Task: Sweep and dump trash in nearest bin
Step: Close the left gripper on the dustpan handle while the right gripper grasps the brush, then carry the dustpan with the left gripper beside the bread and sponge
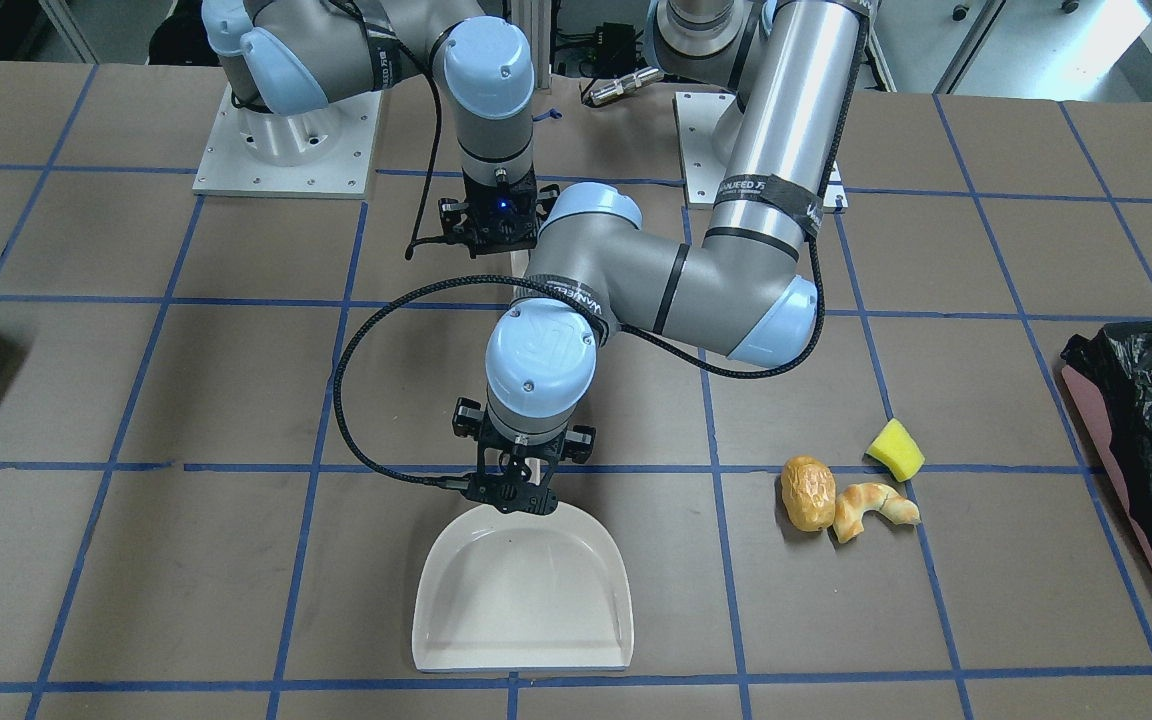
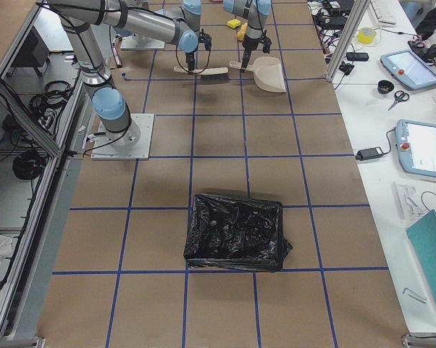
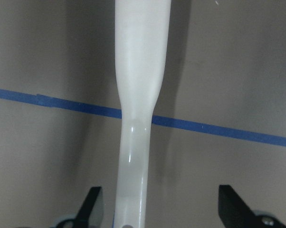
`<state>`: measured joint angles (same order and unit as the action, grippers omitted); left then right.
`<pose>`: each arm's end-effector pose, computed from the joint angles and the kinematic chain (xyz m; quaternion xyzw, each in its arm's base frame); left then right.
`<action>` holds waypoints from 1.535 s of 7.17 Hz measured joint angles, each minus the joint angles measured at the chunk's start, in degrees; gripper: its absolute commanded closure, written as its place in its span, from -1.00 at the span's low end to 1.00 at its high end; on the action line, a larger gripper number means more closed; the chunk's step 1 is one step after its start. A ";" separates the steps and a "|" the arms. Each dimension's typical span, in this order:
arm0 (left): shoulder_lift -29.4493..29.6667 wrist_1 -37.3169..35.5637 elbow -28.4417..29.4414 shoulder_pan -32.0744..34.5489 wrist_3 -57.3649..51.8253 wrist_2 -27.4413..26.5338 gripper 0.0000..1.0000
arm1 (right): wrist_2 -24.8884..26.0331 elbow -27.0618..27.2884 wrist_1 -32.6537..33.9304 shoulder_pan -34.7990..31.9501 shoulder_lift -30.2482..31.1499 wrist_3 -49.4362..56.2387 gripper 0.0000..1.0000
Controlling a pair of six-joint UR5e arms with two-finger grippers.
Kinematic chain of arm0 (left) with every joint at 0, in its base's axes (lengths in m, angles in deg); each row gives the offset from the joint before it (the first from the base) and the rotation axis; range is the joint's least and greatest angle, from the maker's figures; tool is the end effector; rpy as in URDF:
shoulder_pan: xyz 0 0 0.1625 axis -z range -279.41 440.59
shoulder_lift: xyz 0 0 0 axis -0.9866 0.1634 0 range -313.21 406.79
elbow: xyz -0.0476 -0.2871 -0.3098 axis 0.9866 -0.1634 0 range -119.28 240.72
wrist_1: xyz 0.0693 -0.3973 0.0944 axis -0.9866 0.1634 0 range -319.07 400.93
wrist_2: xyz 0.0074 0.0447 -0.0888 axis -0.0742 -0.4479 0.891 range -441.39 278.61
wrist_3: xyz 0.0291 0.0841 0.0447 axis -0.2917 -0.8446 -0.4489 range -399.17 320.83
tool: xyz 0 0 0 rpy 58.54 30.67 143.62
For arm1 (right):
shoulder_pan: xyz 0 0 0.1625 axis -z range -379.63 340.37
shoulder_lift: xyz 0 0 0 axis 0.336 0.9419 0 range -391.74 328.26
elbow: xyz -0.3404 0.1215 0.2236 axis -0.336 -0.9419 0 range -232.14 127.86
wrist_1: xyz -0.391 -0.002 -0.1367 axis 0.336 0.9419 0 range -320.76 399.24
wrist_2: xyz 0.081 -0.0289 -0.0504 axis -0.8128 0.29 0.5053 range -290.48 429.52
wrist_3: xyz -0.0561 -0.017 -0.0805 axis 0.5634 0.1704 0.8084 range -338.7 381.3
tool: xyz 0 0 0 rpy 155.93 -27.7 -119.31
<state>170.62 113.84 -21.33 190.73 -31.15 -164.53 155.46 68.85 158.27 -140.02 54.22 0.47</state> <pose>-0.3678 -0.5818 0.2315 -0.1005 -0.9902 -0.0887 0.0393 0.3434 -0.3085 0.2522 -0.0813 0.9947 0.0626 0.0093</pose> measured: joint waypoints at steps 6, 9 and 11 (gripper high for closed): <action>-0.71 0.10 -1.02 0.89 2.41 0.06 1.00 | 0.00 1.20 3.66 -2.67 -4.25 -1.86 0.30; -2.29 -0.47 0.15 -0.04 1.89 -0.62 1.00 | -0.15 1.64 4.81 -2.74 -4.72 -2.42 0.79; -3.50 -0.18 3.11 -4.22 -2.48 -4.21 1.00 | -0.19 1.30 4.96 -2.75 -4.75 -3.20 1.00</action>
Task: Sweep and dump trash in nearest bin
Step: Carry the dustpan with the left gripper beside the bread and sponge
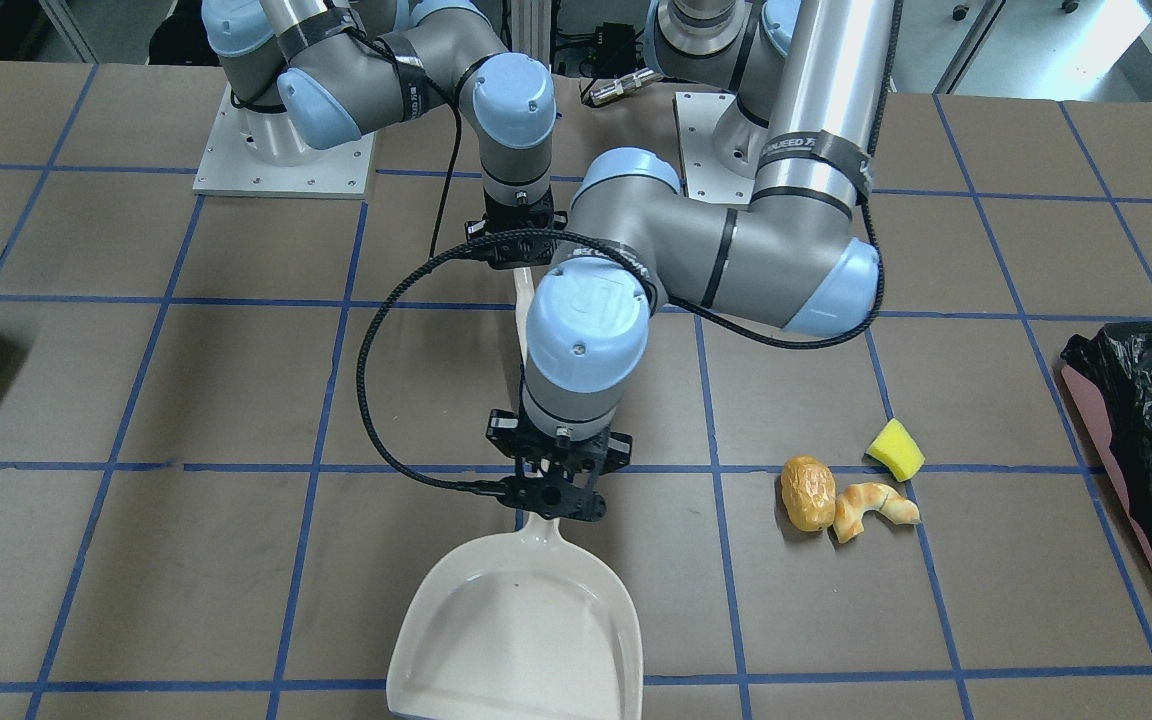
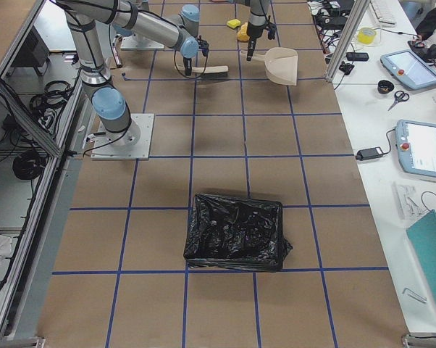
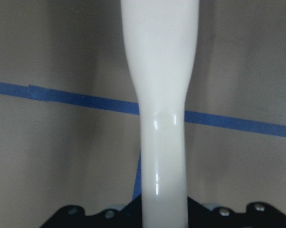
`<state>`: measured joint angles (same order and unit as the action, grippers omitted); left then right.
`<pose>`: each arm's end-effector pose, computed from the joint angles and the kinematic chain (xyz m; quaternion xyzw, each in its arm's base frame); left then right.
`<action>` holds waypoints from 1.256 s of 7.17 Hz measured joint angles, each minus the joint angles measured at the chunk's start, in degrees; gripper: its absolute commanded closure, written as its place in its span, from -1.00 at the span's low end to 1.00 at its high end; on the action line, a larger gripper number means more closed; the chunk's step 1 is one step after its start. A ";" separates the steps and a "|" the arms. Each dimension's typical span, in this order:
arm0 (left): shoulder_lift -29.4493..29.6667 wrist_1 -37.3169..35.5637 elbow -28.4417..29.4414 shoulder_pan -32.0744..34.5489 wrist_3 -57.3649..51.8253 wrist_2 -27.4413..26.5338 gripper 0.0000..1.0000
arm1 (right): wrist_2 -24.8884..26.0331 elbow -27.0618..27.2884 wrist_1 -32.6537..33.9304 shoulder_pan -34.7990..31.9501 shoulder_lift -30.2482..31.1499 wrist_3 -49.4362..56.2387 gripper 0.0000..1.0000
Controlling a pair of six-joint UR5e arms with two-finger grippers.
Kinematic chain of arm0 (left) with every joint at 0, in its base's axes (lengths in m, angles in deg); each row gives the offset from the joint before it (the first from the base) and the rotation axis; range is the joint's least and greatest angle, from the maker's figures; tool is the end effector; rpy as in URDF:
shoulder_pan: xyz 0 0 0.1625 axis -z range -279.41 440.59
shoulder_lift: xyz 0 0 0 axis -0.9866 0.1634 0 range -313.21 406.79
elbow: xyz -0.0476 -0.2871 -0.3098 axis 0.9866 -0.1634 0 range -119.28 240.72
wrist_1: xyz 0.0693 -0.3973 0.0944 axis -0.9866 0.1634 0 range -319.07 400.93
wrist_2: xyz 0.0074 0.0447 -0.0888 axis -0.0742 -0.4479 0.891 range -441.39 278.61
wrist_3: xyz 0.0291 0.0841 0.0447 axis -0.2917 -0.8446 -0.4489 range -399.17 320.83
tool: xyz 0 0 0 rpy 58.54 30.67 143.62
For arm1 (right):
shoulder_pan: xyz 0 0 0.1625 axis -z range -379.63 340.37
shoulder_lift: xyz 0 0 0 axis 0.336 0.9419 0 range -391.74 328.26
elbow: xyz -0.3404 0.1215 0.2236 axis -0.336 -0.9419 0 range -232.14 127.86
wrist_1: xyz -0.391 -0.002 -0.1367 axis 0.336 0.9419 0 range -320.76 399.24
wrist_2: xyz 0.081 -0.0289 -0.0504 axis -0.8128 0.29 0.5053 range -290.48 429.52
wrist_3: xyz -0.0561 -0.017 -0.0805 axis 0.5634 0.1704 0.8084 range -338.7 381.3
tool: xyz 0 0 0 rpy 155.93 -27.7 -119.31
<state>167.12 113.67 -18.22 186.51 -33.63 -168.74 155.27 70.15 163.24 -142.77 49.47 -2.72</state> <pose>-0.3192 -0.6171 0.2971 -0.0900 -0.9955 -0.0216 0.0195 0.3622 -0.2977 0.2140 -0.0770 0.9944 0.0720 0.0030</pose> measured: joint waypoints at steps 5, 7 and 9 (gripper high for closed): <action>-6.74 10.38 1.57 -24.27 -32.92 -3.48 1.00 | 0.38 -1.89 -0.24 0.02 -0.53 -0.82 -0.70; -8.32 12.98 1.02 -34.16 -54.41 -7.58 1.00 | 0.53 -1.87 -0.06 0.00 -0.97 -0.84 -0.47; -8.53 11.70 0.68 -42.73 -78.63 -12.63 1.00 | 0.20 -2.16 0.24 0.00 -1.02 -0.93 -0.25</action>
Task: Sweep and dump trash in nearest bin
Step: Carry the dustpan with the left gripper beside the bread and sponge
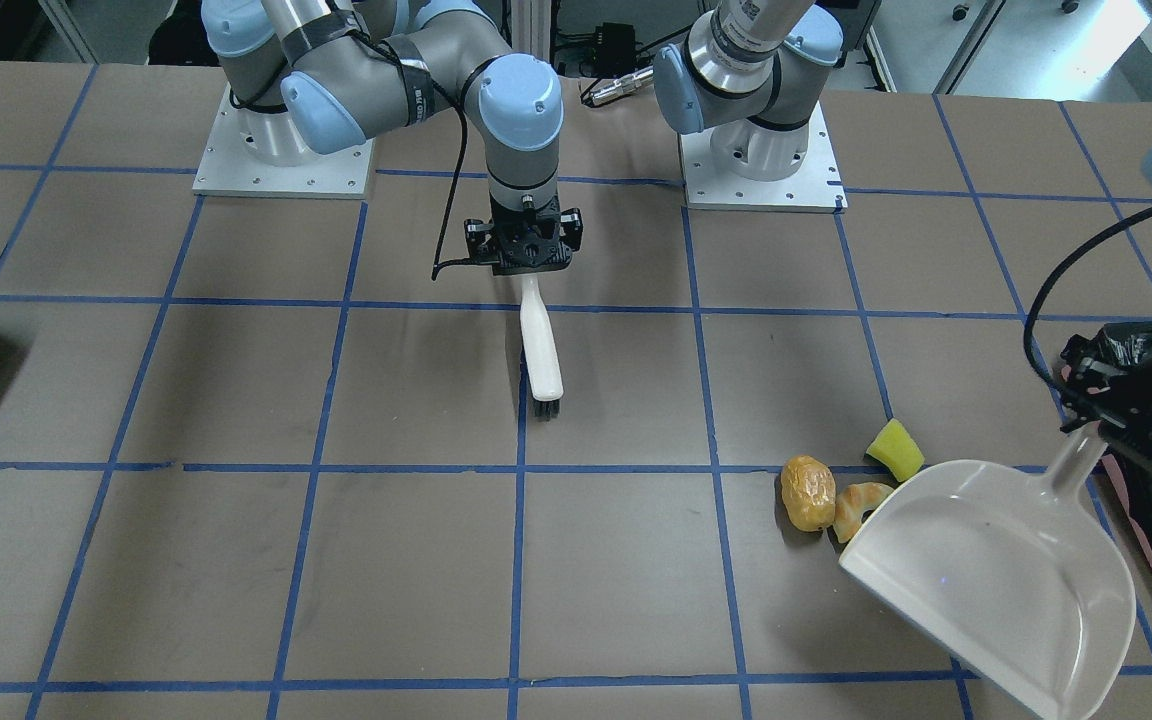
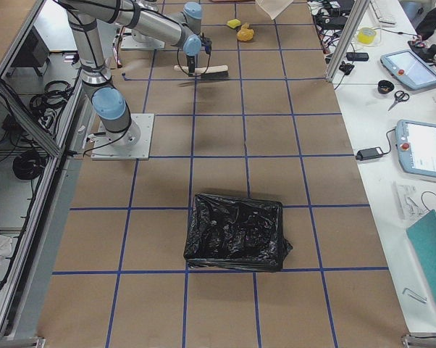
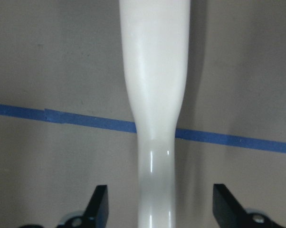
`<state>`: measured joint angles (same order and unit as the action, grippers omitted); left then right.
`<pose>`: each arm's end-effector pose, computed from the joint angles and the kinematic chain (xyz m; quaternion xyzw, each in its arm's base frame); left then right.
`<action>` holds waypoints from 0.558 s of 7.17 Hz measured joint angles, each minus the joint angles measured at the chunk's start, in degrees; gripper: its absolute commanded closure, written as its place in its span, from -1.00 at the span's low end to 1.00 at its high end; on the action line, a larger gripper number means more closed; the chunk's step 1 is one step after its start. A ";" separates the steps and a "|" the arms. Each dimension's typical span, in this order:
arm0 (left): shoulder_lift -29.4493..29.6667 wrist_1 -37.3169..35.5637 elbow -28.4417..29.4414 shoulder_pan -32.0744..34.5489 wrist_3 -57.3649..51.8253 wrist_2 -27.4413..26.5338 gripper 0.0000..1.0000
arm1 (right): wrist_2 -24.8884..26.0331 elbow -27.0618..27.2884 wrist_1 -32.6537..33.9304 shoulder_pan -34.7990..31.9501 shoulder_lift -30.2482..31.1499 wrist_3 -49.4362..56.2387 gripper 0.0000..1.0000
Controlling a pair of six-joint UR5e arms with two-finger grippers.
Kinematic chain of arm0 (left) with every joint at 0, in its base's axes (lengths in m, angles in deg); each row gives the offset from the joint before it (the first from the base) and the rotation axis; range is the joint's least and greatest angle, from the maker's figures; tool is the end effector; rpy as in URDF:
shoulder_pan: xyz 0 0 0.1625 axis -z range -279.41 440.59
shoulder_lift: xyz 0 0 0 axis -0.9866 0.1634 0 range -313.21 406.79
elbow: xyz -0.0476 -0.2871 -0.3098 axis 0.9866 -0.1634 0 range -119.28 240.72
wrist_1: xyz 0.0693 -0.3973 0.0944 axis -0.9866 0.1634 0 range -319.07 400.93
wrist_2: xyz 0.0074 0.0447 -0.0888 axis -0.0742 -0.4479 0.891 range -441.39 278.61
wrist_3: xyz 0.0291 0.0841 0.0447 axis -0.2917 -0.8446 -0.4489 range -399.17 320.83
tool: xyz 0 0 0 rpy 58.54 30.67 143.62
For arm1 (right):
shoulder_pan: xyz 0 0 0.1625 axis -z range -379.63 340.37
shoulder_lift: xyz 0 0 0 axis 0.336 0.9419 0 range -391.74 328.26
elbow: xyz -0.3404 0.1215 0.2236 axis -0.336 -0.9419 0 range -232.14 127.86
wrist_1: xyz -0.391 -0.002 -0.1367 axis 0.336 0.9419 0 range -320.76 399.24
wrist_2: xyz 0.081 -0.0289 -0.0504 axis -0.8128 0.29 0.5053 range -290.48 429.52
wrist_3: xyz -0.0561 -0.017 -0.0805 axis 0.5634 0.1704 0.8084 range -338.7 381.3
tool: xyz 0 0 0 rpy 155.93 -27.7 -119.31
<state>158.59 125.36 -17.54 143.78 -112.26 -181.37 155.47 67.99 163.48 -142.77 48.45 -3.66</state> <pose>0.1833 -0.6196 0.3831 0.3943 0.9140 0.0917 0.0260 0.3702 -0.3106 0.2208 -0.0694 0.9957 0.0607 0.0067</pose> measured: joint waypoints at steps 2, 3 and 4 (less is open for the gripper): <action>0.44 -4.36 -0.18 -5.38 -17.69 -3.93 1.00 | -0.11 -0.17 -0.16 0.00 0.18 -1.44 0.35; 0.77 -7.26 -0.58 -6.32 -23.30 -5.36 1.00 | -0.14 -0.10 -0.27 0.00 0.47 -1.87 0.78; 1.13 -9.95 -1.54 -6.69 -27.27 -5.88 1.00 | -0.13 0.01 -0.34 0.00 0.68 -2.03 1.00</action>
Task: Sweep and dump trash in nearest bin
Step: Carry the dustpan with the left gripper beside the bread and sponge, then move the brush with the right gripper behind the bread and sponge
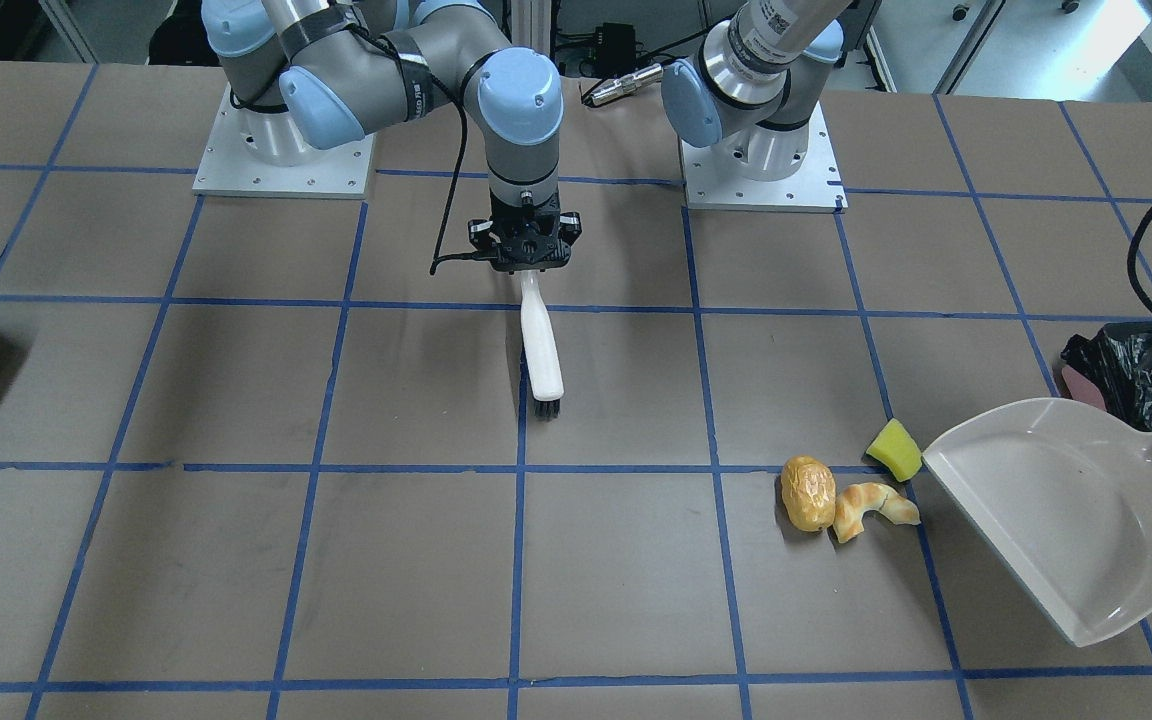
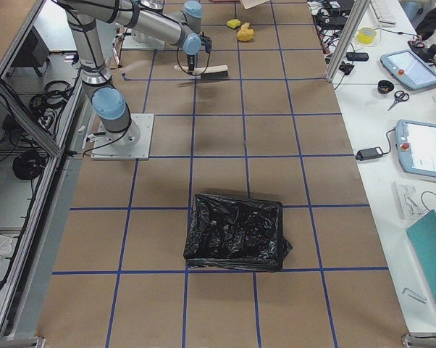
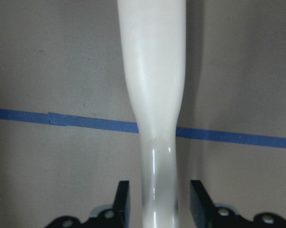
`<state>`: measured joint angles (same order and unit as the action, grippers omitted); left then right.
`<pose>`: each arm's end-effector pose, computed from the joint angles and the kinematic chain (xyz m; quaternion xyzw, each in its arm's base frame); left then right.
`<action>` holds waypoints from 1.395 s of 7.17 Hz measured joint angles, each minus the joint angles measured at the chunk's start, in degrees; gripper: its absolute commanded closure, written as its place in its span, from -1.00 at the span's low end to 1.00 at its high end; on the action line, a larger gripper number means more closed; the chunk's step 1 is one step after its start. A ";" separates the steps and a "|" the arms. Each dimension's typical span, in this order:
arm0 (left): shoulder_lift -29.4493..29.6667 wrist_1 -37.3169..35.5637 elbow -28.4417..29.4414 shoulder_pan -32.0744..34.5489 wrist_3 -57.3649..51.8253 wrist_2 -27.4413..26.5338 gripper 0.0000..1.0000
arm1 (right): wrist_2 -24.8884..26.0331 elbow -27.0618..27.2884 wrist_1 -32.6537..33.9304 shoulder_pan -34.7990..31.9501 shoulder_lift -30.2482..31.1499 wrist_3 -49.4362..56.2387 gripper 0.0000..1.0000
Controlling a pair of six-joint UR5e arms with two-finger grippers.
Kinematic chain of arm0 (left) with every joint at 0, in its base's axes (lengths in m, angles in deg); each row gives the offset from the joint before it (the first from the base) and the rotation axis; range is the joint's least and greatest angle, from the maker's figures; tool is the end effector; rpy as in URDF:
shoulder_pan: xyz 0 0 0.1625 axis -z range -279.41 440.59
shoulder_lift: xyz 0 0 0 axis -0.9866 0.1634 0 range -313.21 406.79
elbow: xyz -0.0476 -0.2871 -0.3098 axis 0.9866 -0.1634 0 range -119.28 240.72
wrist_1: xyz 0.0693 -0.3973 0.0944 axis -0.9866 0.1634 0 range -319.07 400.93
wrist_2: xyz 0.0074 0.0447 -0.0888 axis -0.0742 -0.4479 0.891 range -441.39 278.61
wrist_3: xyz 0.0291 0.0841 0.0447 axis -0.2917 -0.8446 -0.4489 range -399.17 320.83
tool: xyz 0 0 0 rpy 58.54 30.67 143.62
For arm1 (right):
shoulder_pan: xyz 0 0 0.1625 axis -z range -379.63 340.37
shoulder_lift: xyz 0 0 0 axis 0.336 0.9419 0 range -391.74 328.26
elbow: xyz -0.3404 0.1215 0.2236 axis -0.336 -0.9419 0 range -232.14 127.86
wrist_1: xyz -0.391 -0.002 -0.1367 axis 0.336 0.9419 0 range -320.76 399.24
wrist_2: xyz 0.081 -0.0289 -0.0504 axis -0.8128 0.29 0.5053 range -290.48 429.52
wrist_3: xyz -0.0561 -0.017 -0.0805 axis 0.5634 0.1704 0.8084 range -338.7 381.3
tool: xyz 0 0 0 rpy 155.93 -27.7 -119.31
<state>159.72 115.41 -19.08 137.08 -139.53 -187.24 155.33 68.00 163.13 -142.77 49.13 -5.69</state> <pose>0.2719 -0.6024 0.3768 0.5426 0.8283 0.1175 0.0762 0.3696 -0.3092 0.2257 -0.0518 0.9969 0.0590 0.0081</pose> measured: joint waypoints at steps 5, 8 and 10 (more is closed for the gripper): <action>3.50 -16.34 -4.99 -0.31 -24.99 -0.60 1.00 | 1.01 -4.36 -3.72 0.00 0.01 -0.44 1.00; 5.32 -16.90 -5.01 -0.33 -26.68 -3.86 1.00 | 0.34 -17.21 -14.92 -0.14 -3.69 -3.86 1.00; 6.60 -17.00 -4.85 -0.27 -26.49 -5.56 1.00 | -1.29 -26.51 -15.64 -1.95 -11.68 -10.76 1.00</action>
<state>166.32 98.42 -23.93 136.81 -166.02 -192.80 154.04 41.49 147.49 -144.72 37.45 -16.45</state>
